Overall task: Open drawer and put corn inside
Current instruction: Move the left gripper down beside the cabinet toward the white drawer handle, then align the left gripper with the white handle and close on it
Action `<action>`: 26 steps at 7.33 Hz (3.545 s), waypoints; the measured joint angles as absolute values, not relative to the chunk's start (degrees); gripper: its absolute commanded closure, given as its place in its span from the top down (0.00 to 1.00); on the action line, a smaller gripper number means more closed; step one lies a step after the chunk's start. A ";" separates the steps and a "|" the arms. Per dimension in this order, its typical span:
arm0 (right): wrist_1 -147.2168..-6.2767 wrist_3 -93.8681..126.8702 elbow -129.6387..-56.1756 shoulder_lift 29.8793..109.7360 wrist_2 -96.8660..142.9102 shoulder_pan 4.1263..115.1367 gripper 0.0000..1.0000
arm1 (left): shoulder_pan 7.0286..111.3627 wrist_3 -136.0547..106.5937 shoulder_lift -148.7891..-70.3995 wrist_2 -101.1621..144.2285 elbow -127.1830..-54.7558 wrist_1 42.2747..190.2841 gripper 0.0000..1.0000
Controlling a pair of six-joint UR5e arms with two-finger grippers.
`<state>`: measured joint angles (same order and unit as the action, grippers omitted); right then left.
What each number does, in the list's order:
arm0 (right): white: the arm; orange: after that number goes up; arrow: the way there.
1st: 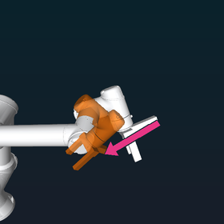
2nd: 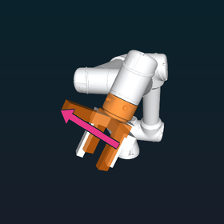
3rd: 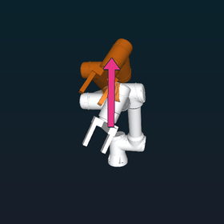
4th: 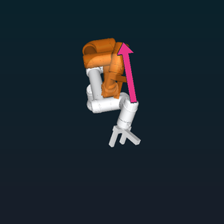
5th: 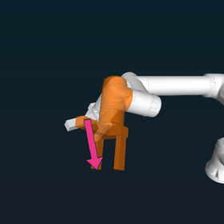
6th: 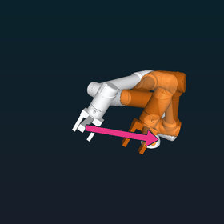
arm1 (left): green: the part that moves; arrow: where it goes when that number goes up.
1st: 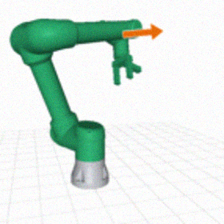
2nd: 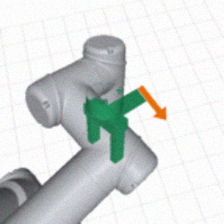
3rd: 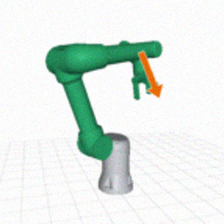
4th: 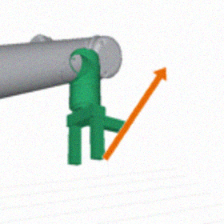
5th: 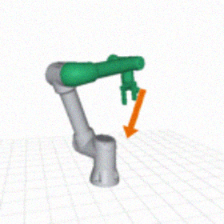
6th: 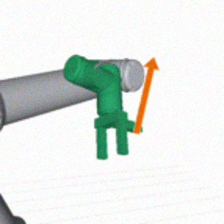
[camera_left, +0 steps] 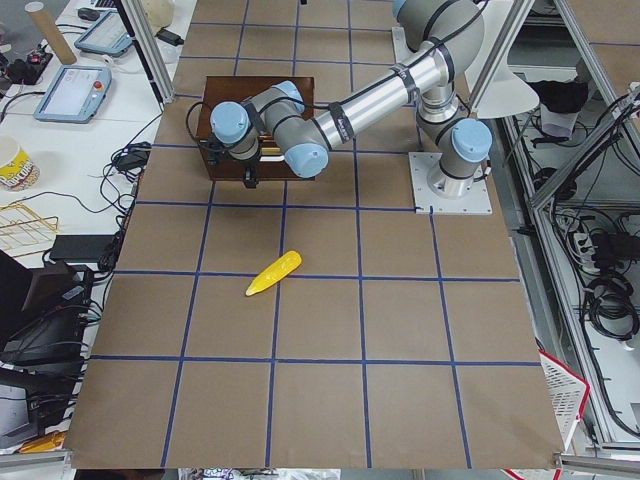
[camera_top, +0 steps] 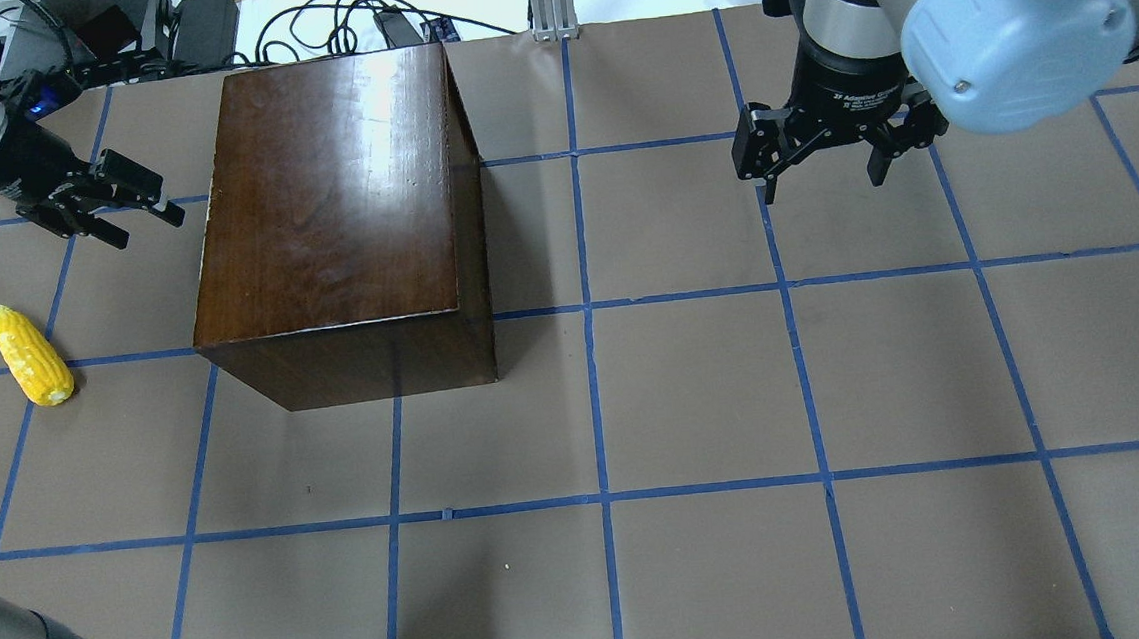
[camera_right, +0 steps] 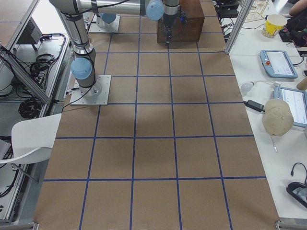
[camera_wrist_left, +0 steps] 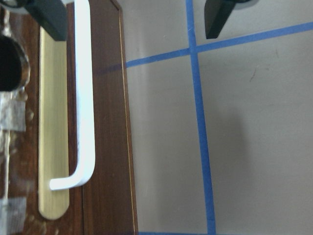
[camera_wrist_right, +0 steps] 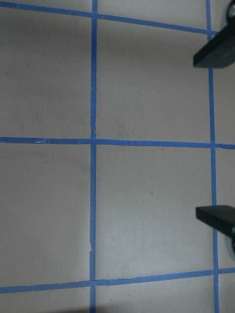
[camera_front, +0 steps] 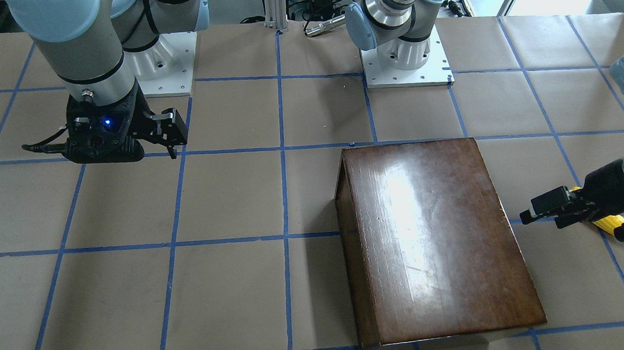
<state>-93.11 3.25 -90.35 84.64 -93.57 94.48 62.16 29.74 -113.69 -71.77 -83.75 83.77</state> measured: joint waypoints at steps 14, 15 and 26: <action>-93.11 3.25 -90.35 84.64 -93.52 94.48 1.00 | 62.52 28.26 -115.16 -71.35 -83.89 83.38 1.00; -93.10 3.25 -90.35 84.64 -93.52 94.48 1.00 | 62.58 28.21 -115.22 -71.20 -83.92 83.40 1.00; -93.08 3.25 -90.35 84.64 -93.52 94.48 1.00 | 62.72 27.74 -115.77 -69.72 -85.74 83.33 1.00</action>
<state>-93.08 3.25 -90.35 84.64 -93.52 94.48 62.72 27.74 -115.77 -69.72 -85.74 83.33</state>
